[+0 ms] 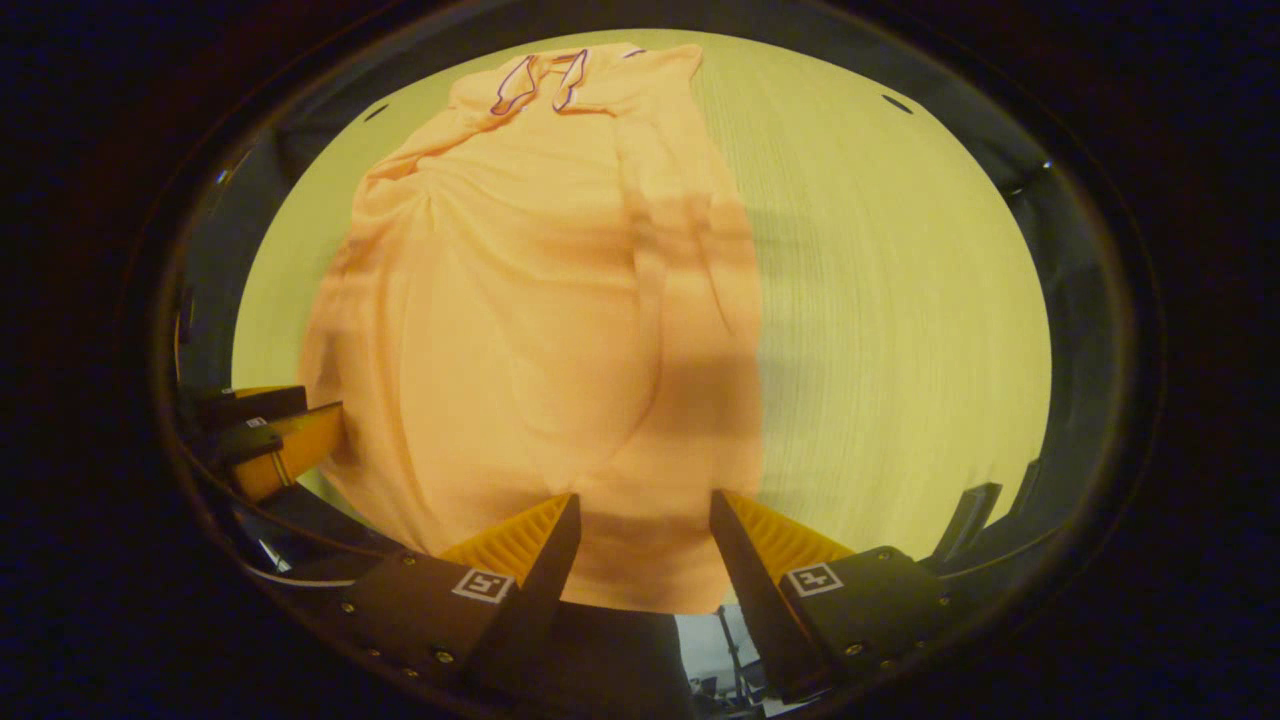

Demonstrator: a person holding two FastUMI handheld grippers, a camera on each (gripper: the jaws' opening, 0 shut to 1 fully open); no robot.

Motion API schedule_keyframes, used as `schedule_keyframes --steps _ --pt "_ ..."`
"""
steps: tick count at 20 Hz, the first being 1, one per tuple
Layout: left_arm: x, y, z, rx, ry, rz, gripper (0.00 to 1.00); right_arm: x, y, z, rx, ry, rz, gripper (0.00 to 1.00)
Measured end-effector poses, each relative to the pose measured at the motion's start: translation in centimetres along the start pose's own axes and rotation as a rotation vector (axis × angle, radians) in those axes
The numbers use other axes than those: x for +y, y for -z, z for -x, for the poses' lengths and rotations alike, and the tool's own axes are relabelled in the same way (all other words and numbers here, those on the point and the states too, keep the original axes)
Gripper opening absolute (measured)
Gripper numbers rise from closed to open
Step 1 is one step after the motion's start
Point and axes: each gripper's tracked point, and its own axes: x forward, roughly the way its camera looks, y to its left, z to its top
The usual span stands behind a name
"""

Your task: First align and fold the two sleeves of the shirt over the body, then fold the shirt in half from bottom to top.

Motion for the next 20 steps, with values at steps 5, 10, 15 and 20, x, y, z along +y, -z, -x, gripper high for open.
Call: schedule_keyframes --steps 5,10,15,20 --pt "-0.2 -0.1 -0.4 0.061 0.025 0.007 0.86 0.0 0.1 -0.6 0.034 0.047 0.035 0.83" --pt "-0.1 -0.2 -0.4 0.080 0.020 0.021 0.85 0.0 0.0 -0.6 0.076 0.050 0.015 0.86" --pt "-0.4 -0.2 -0.6 0.120 0.026 0.031 0.77 0.2 -0.3 -0.7 0.063 0.054 0.013 0.72" --pt "-1.7 -0.6 -0.6 0.125 0.044 0.027 0.22 0.1 -0.6 -0.8 0.064 0.078 0.004 0.08"
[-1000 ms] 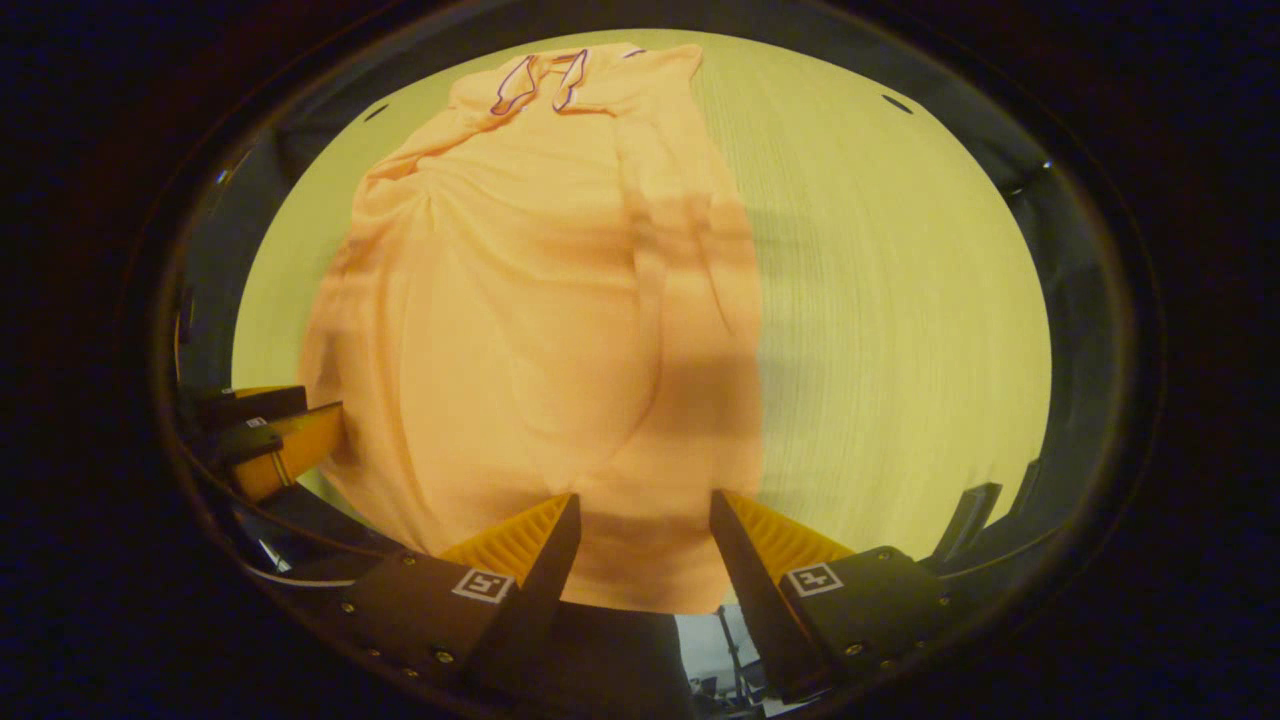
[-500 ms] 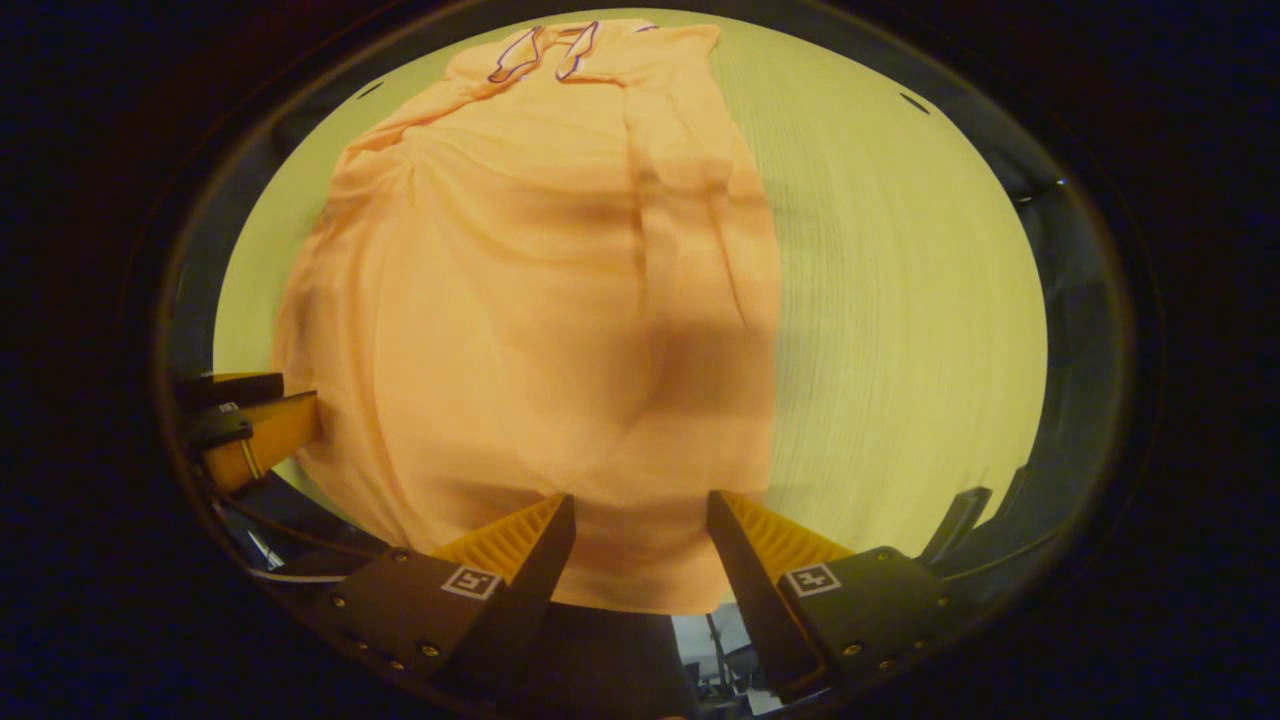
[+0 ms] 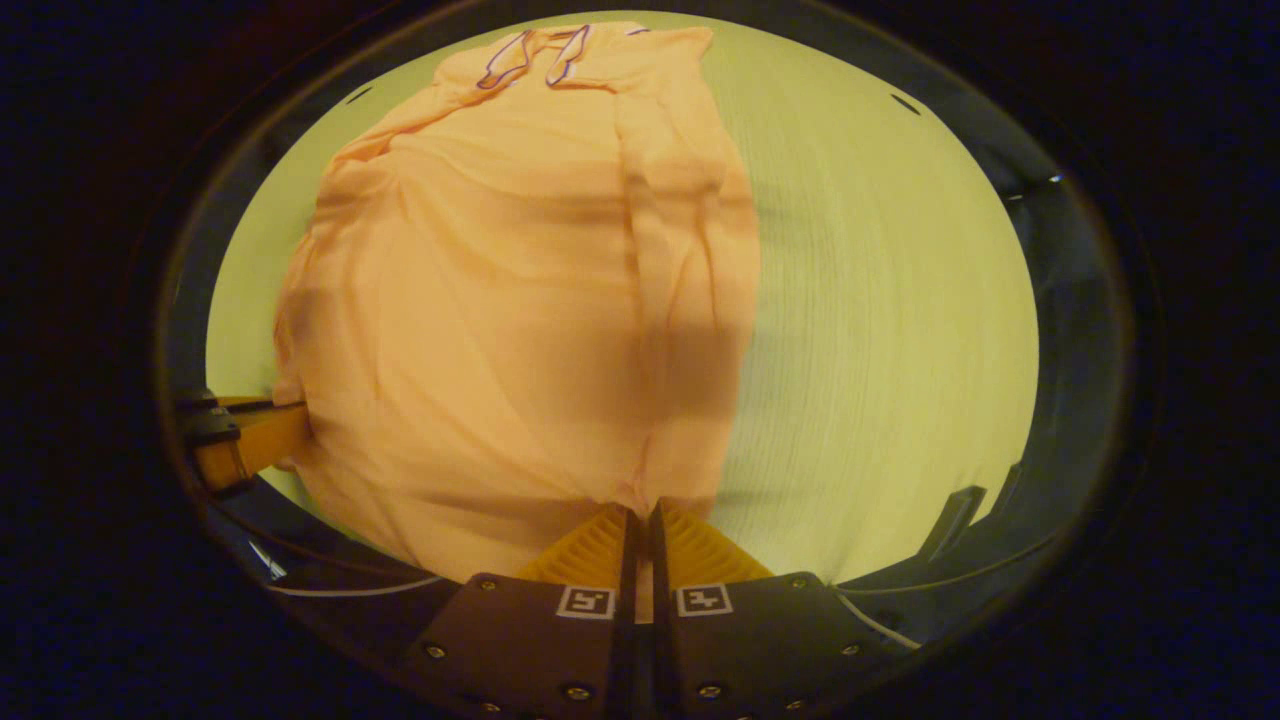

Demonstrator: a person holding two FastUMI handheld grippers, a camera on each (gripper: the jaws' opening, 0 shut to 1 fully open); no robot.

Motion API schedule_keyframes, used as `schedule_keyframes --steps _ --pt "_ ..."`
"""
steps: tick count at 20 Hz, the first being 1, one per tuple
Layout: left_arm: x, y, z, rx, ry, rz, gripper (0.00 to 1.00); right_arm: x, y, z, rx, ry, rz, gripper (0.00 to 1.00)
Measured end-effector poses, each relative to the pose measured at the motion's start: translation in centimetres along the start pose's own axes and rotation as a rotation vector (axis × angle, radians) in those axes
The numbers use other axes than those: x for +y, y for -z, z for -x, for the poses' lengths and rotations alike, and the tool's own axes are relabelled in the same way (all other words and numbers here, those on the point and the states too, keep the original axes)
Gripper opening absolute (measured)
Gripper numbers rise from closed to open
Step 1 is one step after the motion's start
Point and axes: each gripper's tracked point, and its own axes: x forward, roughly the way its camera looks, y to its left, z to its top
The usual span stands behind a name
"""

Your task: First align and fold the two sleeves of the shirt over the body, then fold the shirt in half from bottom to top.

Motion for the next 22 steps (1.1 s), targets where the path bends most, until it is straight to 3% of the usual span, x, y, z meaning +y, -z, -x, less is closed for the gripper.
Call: schedule_keyframes --steps 2,3,11,15,19,20,22 --pt "0.0 0.2 0.1 -0.008 0.005 0.011 0.08 -0.1 -0.3 0.4 -0.021 -0.003 0.005 0.08" --pt "0.0 -0.1 -0.2 -0.028 0.005 0.016 0.08 -0.1 0.0 0.3 -0.014 -0.013 0.009 0.00" --pt "0.7 -1.7 2.2 -0.086 0.018 0.070 0.06 0.1 -2.6 2.5 -0.080 -0.062 -0.049 0.01" --pt "1.1 -6.8 4.9 -0.183 0.030 0.105 0.06 -0.4 -7.1 5.3 -0.170 -0.087 -0.075 0.00" --pt "1.4 -14.0 7.4 -0.289 0.050 0.138 0.10 -1.4 -14.1 8.0 -0.281 -0.087 -0.077 0.00" --pt "1.5 -15.9 7.8 -0.313 0.053 0.145 0.02 -1.6 -15.9 8.6 -0.306 -0.087 -0.079 0.01" --pt "1.9 -20.0 8.8 -0.363 0.048 0.157 0.06 -2.0 -19.9 9.9 -0.356 -0.093 -0.091 0.00"
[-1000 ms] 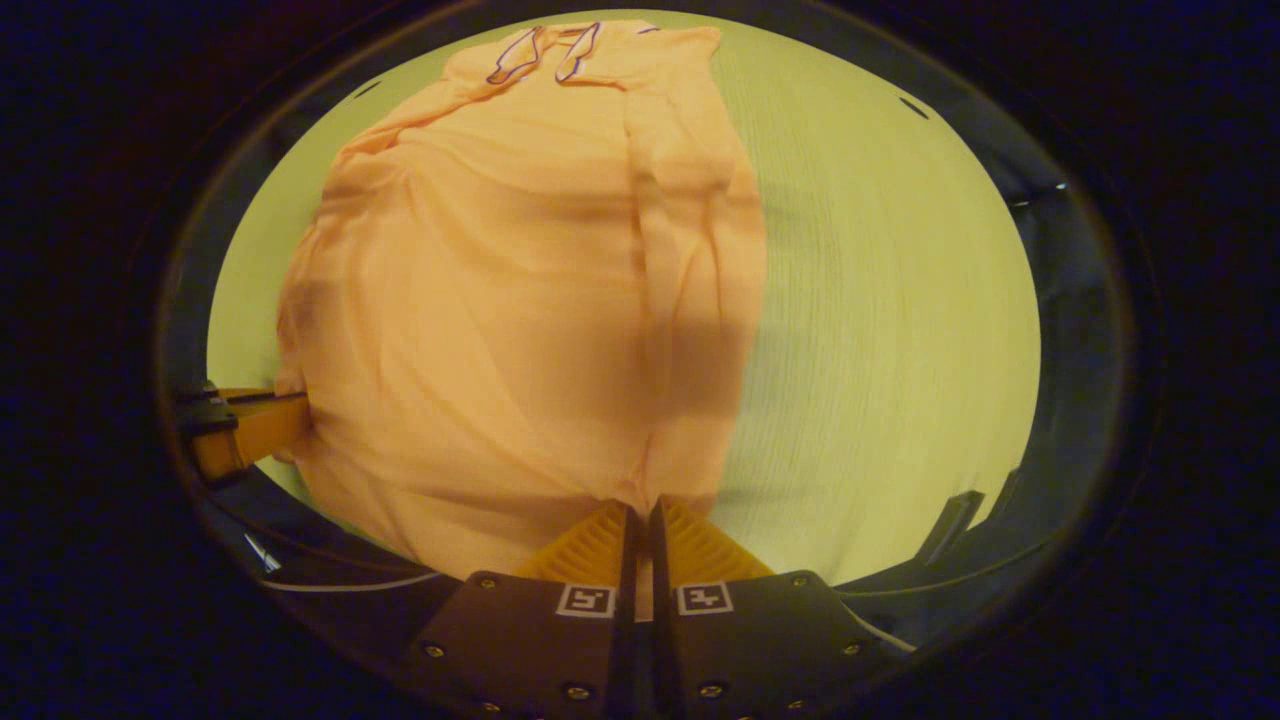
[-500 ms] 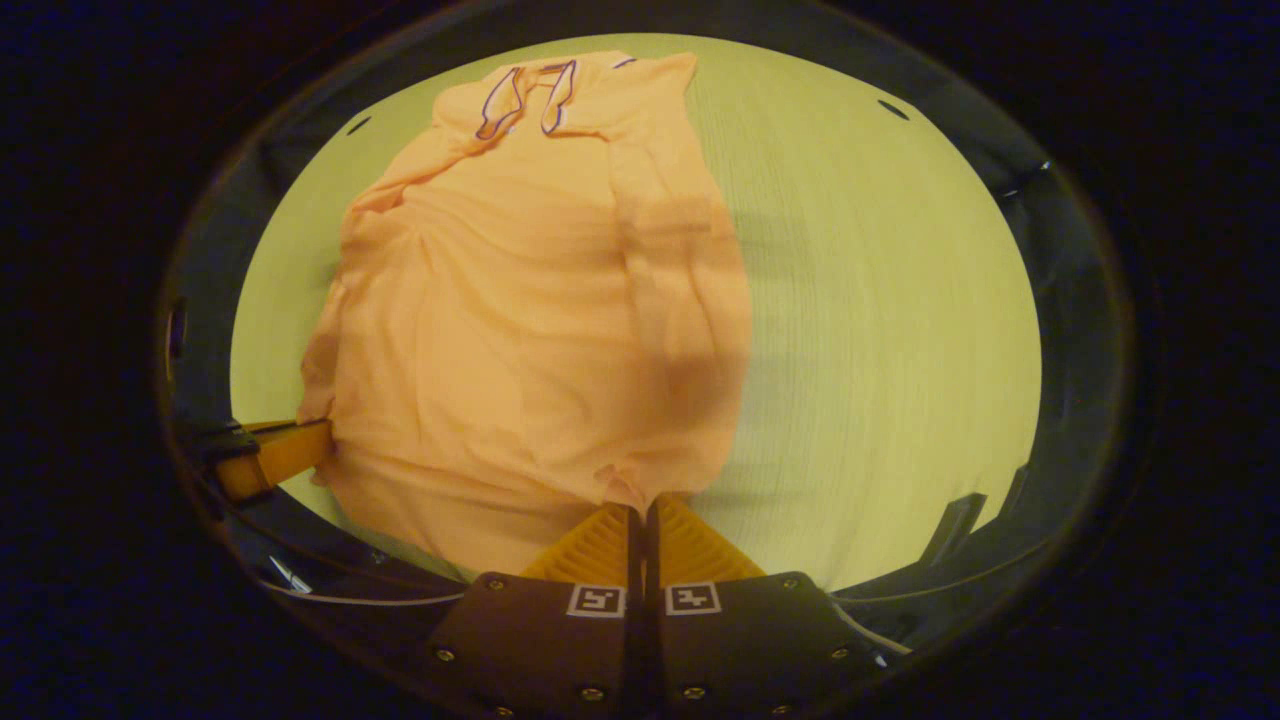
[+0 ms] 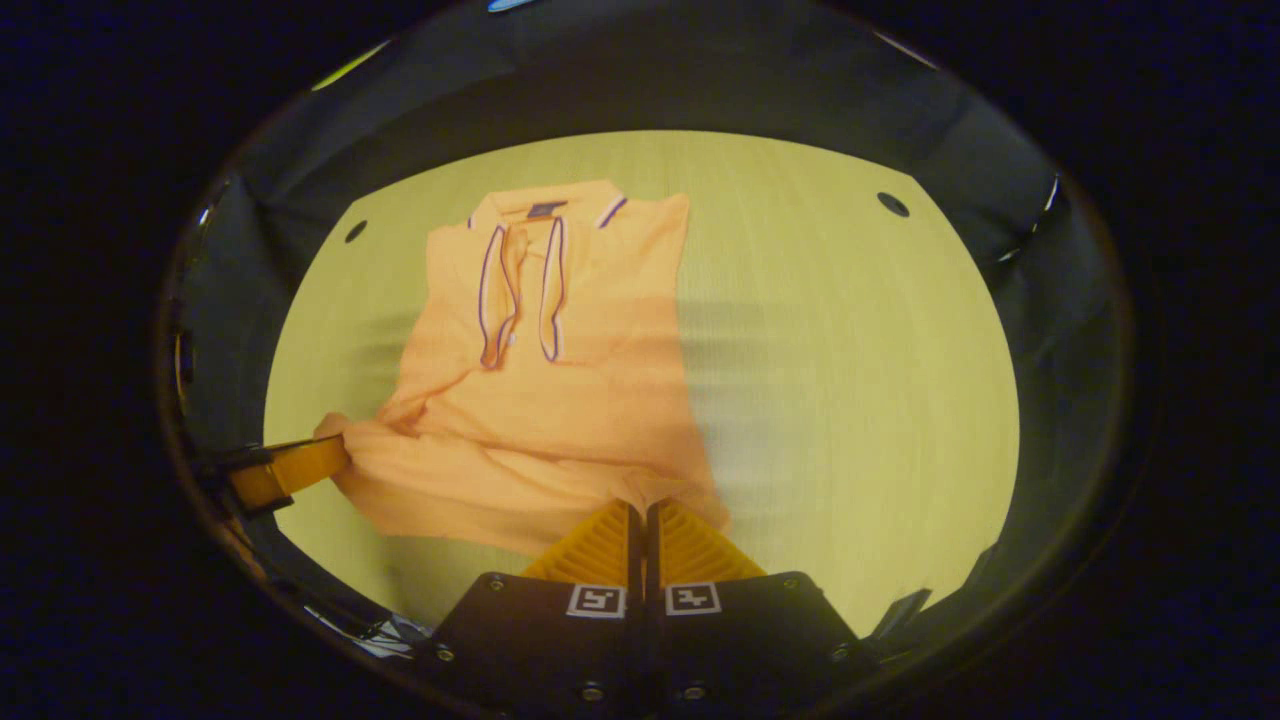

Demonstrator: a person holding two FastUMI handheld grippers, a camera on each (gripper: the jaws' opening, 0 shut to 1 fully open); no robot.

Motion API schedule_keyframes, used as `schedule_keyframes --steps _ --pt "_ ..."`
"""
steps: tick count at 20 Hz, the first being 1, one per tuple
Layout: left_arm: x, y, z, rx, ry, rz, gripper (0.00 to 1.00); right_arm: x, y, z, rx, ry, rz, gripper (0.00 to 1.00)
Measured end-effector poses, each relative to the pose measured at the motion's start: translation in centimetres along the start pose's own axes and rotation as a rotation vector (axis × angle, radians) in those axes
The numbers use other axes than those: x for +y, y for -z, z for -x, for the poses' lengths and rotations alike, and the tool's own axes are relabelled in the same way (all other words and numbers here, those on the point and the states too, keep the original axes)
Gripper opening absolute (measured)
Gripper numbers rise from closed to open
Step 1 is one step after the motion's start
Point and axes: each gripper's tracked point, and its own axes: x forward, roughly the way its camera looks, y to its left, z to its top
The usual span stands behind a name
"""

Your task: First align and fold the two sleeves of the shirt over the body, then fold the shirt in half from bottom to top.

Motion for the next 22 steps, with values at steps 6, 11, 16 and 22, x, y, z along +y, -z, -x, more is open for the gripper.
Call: schedule_keyframes --steps 6,11,16,22 --pt "-1.2 -11.5 -3.4 -0.142 0.010 0.036 0.10 -0.6 -10.9 0.2 -0.157 -0.005 -0.050 0.00" --pt "-1.3 -18.6 -6.5 -0.221 -0.007 -0.006 0.05 -1.8 -17.2 0.2 -0.221 -0.010 -0.104 0.00" --pt "-2.1 -22.7 -11.8 -0.315 -0.002 0.008 0.09 -3.0 -19.8 -0.1 -0.294 0.012 -0.128 0.00" --pt "-2.2 -23.5 -14.8 -0.329 -0.040 -0.087 0.05 -2.9 -19.4 -0.4 -0.287 0.038 -0.125 0.00"
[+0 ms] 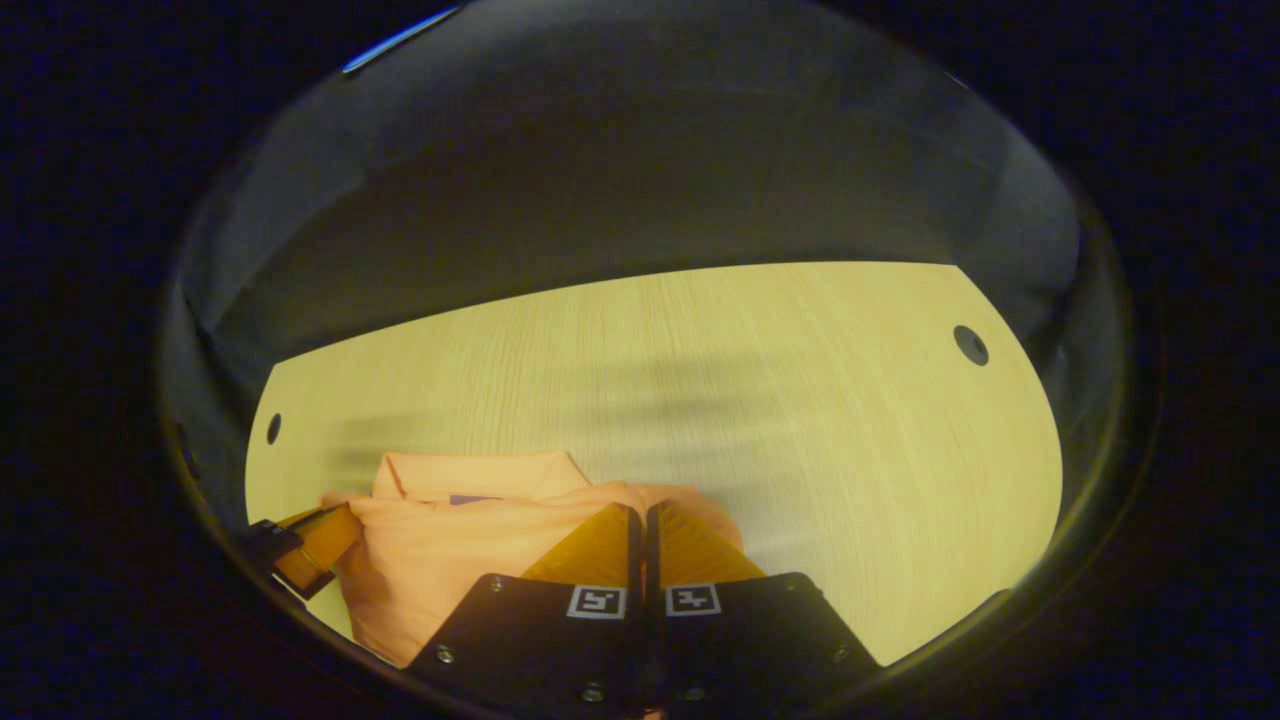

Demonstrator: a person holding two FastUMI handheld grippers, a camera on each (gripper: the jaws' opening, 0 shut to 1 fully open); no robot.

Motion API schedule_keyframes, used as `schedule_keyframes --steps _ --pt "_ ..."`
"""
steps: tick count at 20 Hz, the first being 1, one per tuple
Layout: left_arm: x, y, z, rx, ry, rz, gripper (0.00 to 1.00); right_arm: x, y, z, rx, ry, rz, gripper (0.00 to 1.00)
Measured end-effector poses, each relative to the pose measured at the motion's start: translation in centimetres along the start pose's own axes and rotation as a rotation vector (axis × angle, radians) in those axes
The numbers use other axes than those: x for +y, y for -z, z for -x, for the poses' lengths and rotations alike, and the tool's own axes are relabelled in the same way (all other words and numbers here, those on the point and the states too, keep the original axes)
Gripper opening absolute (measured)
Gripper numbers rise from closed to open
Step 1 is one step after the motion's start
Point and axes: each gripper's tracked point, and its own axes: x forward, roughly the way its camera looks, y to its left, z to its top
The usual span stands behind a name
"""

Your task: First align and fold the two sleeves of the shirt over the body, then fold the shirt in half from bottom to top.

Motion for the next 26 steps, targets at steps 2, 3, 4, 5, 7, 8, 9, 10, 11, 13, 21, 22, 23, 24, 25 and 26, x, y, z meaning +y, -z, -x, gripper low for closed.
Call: schedule_keyframes --steps 2,3,4,5,7,8,9,10,11,13,21,22,23,24,25,26 --pt "-0.2 0.3 0.1 0.013 -0.004 -0.038 0.06 0.0 0.2 0.1 0.013 0.000 -0.003 0.00" --pt "-0.5 0.2 0.0 0.012 -0.002 -0.045 0.07 0.1 0.3 0.1 0.016 -0.004 -0.006 0.00" --pt "-0.7 0.3 0.2 0.016 0.009 -0.037 0.12 0.3 0.1 0.5 0.005 -0.011 -0.006 0.02" --pt "-1.3 0.5 0.5 0.019 0.037 -0.016 0.12 0.3 -0.1 0.4 -0.007 -0.018 0.000 0.04" --pt "-1.8 0.3 1.3 0.017 0.065 0.007 0.53 0.5 -0.6 1.0 -0.028 -0.040 0.016 0.21" --pt "-1.7 -0.1 2.1 0.010 0.069 0.002 0.74 0.2 -1.0 2.1 -0.047 -0.034 0.026 0.48" --pt "-1.9 -0.5 3.0 -0.004 0.077 -0.001 0.73 0.1 -1.3 3.1 -0.072 -0.030 0.032 0.57" --pt "-2.1 -1.2 4.3 -0.027 0.089 0.005 0.72 0.2 -1.7 4.4 -0.099 -0.033 0.034 0.56" --pt "-2.4 -2.1 5.9 -0.055 0.101 0.015 0.77 0.4 -2.1 6.0 -0.124 -0.042 0.034 0.56" --pt "-2.7 -3.6 9.5 -0.110 0.116 0.026 0.77 0.5 -2.6 9.1 -0.170 -0.053 0.040 0.57" --pt "-3.3 -5.6 26.4 -0.308 0.155 0.038 0.72 2.5 -2.3 25.2 -0.378 -0.106 0.101 0.56" --pt "-3.0 -5.5 28.6 -0.333 0.158 0.038 0.72 2.4 -2.0 27.1 -0.406 -0.106 0.112 0.56" --pt "-2.5 -5.1 30.6 -0.358 0.158 0.034 0.72 2.5 -1.5 28.7 -0.430 -0.107 0.119 0.56" --pt "-2.2 -4.8 32.8 -0.380 0.154 0.030 0.77 2.7 -0.9 30.2 -0.451 -0.111 0.123 0.56" --pt "-1.9 -4.6 34.6 -0.401 0.157 0.029 0.77 2.7 -0.3 31.5 -0.471 -0.117 0.124 0.56" --pt "-1.8 -4.4 36.4 -0.426 0.160 0.028 0.72 2.4 0.4 32.5 -0.491 -0.120 0.126 0.56"
